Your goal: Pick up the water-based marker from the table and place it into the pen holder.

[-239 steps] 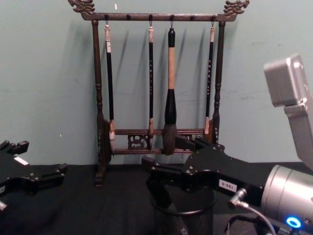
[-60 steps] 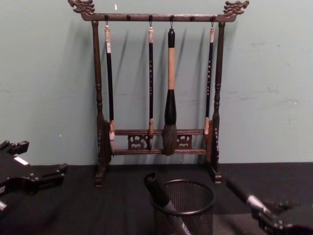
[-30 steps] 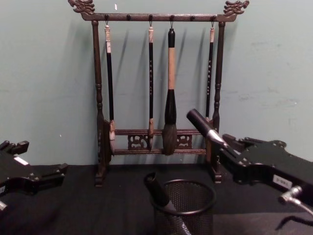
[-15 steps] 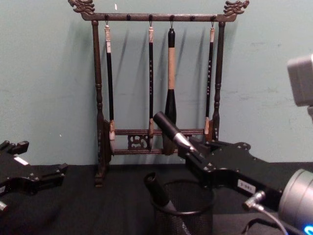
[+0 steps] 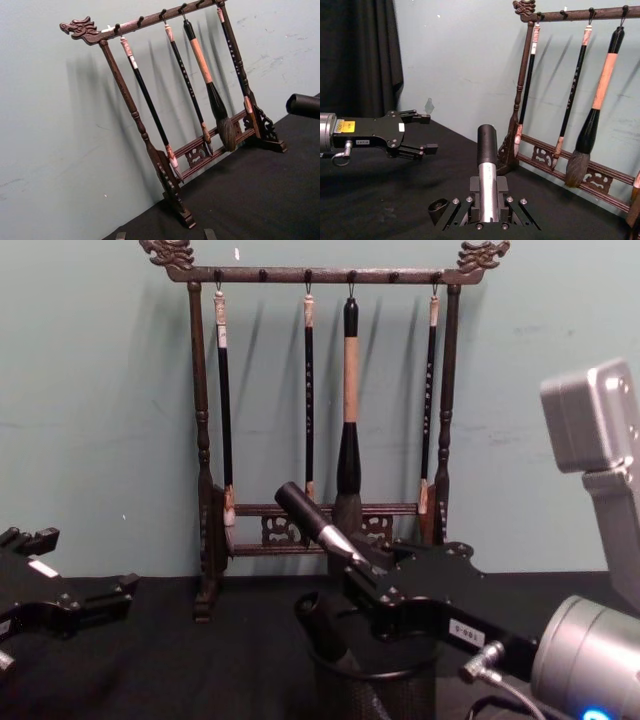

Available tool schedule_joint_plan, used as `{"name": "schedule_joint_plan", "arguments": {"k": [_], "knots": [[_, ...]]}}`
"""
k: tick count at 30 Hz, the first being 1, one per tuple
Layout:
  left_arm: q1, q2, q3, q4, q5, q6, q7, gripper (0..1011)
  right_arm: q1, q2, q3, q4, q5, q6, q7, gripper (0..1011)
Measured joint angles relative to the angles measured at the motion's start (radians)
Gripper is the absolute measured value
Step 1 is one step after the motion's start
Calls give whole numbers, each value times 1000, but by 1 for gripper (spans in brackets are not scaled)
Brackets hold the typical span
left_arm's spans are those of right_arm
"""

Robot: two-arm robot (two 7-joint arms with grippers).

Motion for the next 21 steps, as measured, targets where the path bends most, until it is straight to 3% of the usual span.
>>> {"name": "schedule_joint_plan", "arguments": {"k": [12, 14, 16, 17, 18, 20, 21], "knots": [[0, 0, 0, 0, 0, 0, 0, 1009, 5, 0, -6, 5, 3, 7, 6, 197], [0, 0, 0, 0, 0, 0, 0, 1009, 4, 1, -5, 4, 3, 7, 6, 254], [0, 0, 0, 0, 0, 0, 0, 1009, 4, 0, -5, 4, 3, 6, 5, 378], [0, 0, 0, 0, 0, 0, 0, 1009, 4, 0, -4, 4, 3, 6, 5, 378], [0, 0, 0, 0, 0, 0, 0, 1009, 4, 1, -4, 4, 3, 6, 4, 482], [0, 0, 0, 0, 0, 0, 0, 1009, 4, 0, -4, 4, 3, 6, 4, 502], [0, 0, 0, 0, 0, 0, 0, 1009, 3, 0, -4, 3, 3, 6, 4, 563]]}}
